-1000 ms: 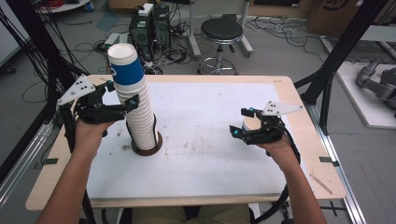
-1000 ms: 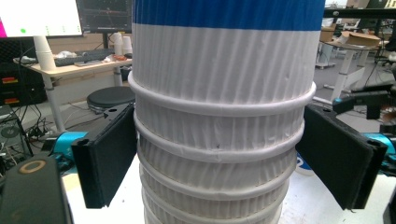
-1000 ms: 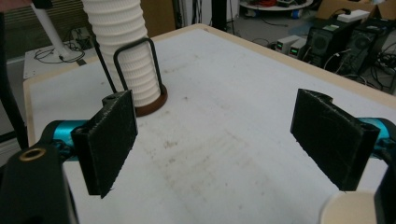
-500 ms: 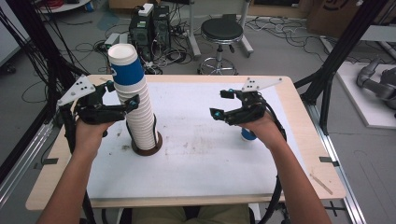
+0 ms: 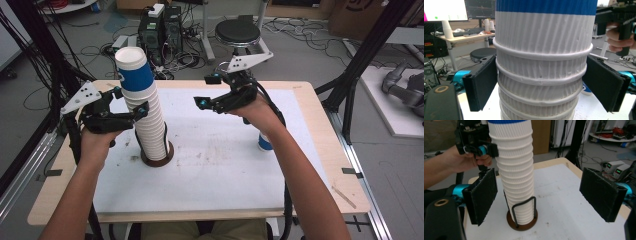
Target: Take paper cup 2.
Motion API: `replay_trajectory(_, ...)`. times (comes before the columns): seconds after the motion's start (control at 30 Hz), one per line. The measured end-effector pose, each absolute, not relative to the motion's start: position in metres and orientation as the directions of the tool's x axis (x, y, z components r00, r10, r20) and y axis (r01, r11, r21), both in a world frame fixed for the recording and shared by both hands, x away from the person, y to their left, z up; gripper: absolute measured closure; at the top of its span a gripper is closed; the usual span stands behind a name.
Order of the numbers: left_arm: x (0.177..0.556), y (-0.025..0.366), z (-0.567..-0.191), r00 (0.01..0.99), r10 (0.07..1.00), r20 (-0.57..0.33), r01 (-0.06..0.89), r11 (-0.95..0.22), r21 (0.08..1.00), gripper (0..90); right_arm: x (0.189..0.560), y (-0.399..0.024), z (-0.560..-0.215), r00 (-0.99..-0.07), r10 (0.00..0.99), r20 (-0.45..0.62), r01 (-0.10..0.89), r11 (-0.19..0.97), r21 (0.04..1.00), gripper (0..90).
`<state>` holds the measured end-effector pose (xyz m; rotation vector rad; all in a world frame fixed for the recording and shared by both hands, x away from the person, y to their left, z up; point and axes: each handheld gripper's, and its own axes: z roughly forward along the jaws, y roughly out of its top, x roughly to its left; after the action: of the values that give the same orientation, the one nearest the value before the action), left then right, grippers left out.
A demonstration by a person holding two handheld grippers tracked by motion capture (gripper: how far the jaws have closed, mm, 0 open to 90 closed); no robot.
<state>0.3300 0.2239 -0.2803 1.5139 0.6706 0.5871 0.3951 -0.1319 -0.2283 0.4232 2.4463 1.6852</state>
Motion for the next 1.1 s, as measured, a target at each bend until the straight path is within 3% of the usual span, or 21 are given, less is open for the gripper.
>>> replay_trajectory(0.43, 0.33, 0.224, -0.28, 0.699, 0.715, -0.03, 0.06, -0.017, 0.998, 14.5, 0.411, -0.073, -0.192, -0.984, 0.177, 0.024, 0.088, 0.365, 0.927, 15.0)
replay_trajectory(1.1, 0.329, 0.224, -0.281, 0.701, 0.712, -0.031, 0.062, -0.018, 0.998, 14.9, 0.418, -0.001, -0.166, -0.996, 0.09, 0.017, 0.053, 0.41, 0.911, 15.0)
